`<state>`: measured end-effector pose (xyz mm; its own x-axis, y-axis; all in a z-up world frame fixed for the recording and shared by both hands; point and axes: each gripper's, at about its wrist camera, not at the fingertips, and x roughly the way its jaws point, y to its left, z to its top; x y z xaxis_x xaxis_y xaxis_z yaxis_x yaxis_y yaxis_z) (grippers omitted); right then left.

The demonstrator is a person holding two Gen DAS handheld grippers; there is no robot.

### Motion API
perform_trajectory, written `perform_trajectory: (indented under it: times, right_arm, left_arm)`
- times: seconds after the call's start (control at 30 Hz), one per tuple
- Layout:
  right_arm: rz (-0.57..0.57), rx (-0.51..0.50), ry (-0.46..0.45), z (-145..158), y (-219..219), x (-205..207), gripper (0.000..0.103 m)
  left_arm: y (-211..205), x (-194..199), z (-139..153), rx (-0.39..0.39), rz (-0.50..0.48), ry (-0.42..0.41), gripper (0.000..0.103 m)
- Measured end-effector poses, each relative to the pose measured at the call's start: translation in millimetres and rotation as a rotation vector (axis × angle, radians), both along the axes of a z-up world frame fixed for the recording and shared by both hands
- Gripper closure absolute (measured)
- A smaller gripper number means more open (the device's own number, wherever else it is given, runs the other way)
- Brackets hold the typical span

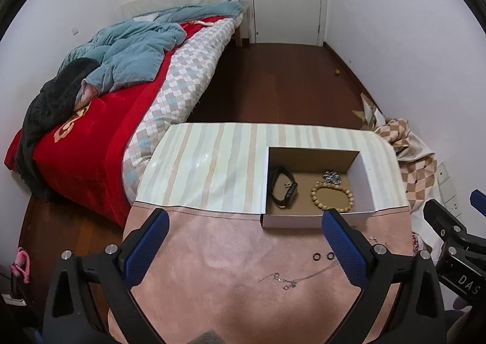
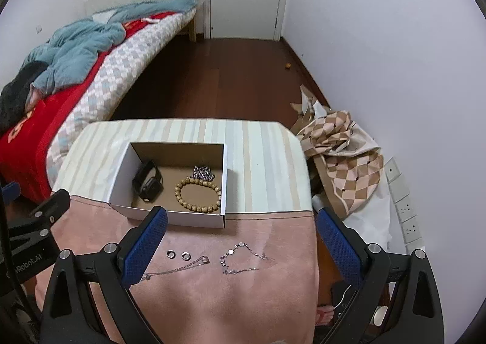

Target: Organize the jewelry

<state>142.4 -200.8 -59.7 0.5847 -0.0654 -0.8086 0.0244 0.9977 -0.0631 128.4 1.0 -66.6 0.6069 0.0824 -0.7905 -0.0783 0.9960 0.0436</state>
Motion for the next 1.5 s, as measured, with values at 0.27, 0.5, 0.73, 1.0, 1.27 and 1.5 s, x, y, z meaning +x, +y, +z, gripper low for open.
perform_trajectory:
  times: [0.27, 0.5, 0.73, 1.0, 1.27, 1.5]
  right_arm:
    - [-0.015, 0.020, -0.070, 33, -6, -29, 0.003]
    - [-0.028, 0.082, -0.093, 40, -17, -43, 0.003]
    - [-0.125, 0.167, 0.031, -25, -58, -46, 0.003]
    - [-0.124, 0.229, 0.192, -127, -69, -32, 0.027]
    - [-0.215, 0.229, 0.211, -177, -97, -18, 0.027]
    - [-0.152, 0.163, 0.165, -190, -85, 4, 0.036]
  left_arm:
    - [-7, -22, 27, -0.014, -0.013, -0.065, 0.000]
    - [-6, -30, 20, -0.006, 0.032, -0.067, 0.000]
    - [8, -34, -47, 0.000, 0.131, 0.040, 0.000]
    - [19, -31, -132, 0.027, 0.197, 0.220, 0.000]
    - [20, -22, -157, 0.053, 0.192, 0.264, 0.000]
    - [1, -14, -156, 0.072, 0.134, 0.261, 0.000]
